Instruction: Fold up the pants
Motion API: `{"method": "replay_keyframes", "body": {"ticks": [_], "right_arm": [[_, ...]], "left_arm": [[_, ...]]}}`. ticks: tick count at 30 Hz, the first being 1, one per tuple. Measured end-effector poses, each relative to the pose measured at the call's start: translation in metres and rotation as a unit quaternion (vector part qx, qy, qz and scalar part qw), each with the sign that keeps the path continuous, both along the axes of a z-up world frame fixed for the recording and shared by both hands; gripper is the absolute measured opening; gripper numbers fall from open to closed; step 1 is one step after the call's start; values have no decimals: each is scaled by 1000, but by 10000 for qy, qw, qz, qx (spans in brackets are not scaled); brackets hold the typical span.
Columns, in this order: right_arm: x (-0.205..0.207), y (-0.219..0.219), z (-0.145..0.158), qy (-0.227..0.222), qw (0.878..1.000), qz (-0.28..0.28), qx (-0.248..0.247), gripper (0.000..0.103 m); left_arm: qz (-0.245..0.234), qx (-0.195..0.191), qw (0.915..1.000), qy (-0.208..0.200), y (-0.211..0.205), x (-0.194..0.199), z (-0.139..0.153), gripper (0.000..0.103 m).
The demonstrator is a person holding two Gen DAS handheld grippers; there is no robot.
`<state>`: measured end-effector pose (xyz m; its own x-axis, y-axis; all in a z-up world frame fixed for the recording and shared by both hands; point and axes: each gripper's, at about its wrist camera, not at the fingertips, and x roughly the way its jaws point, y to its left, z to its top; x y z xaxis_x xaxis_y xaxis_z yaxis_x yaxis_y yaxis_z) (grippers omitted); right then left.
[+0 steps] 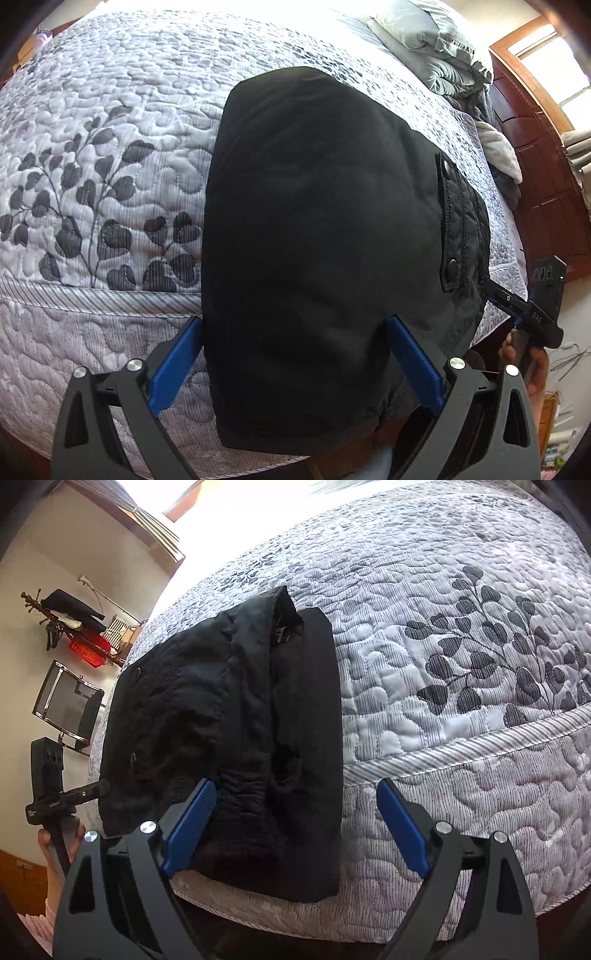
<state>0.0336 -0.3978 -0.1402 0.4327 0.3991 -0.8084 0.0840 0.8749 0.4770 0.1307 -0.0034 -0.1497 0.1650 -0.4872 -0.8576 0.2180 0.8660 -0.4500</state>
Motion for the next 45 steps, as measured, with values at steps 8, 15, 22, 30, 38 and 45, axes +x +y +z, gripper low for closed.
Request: {"method": "replay_keyframes", "body": {"ticks": [8,15,22,30,38,45], "right_arm": [[-11,-5,-8,90,9995,37,295,90],[-7,-5,-18,192,9979,95,616,90],[-4,-2,-31,325,9946,128,977,91],[1,10,-34,313,9926,120,1169,95],[9,18,-38,349,9912,79,1278,95],[8,13,-39,327,9910,53,1300,91]], "left_arm": [[-149,-696,9966,411,23,2,-13,99],[-244,-1055,9906,833,17,16,-32,99],[-301,-1096,9886,991,7,26,-38,99],[-252,-1071,9900,887,3,21,-32,99],[-91,-1102,9885,1031,1,22,-38,99],[-85,-1223,9852,1200,0,29,-47,99]]}}
